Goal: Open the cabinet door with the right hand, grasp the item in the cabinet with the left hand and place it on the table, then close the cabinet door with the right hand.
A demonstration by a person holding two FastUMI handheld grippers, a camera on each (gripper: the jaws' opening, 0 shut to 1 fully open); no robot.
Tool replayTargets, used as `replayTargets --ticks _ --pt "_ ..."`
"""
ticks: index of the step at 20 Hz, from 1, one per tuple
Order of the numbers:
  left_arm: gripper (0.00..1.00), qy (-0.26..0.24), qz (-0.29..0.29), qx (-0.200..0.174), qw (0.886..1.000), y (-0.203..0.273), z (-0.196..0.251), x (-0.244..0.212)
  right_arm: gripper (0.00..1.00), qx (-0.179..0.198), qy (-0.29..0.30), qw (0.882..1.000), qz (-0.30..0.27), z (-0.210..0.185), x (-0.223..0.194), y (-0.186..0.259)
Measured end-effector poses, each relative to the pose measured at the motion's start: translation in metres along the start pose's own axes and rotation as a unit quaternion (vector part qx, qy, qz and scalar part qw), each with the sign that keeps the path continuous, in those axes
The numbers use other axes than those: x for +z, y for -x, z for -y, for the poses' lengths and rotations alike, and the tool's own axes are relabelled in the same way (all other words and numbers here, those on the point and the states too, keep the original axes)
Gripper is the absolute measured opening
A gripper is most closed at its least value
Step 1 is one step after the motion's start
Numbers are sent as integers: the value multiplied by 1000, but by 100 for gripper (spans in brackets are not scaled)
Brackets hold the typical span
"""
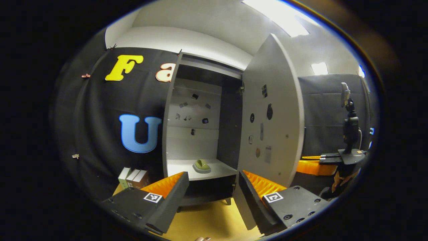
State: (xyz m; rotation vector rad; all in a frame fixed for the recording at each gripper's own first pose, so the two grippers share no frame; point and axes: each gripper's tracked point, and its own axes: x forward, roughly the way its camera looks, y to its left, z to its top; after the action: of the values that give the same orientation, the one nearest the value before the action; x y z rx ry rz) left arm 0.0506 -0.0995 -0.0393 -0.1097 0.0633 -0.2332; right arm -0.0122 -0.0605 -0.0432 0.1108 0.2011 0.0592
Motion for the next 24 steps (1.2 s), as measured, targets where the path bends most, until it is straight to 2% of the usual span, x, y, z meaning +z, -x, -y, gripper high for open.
replayTargets --ticks 6,8,11,15,18,19,21,23,24 --pt "94 -6 -5 -15 1000 -71 29 -6 12 -37 -8 999 30 64 28 8" --pt "94 -8 -4 -14 1000 -89 39 -7 8 -45 -2 999 31 78 28 6" --pt "94 -11 -6 -9 1000 -110 46 -8 7 -23 -19 999 26 93 31 14" --pt "94 -9 -14 8 1000 -127 43 -10 7 -1 -8 1000 28 94 29 11" --pt "94 -20 -24 20 999 -140 30 -7 8 17 -32 999 24 95 30 20" --pt "92 -26 -32 20 999 -147 27 -8 10 22 -34 999 26 93 31 26" --pt "94 -27 -40 24 999 -162 20 -5 11 20 -14 999 34 97 28 38" --pt "94 -16 -46 24 999 -182 16 -3 12 -8 17 999 39 119 23 47" --pt "94 -8 -56 16 998 -194 16 -5 7 -21 21 999 38 130 22 49"
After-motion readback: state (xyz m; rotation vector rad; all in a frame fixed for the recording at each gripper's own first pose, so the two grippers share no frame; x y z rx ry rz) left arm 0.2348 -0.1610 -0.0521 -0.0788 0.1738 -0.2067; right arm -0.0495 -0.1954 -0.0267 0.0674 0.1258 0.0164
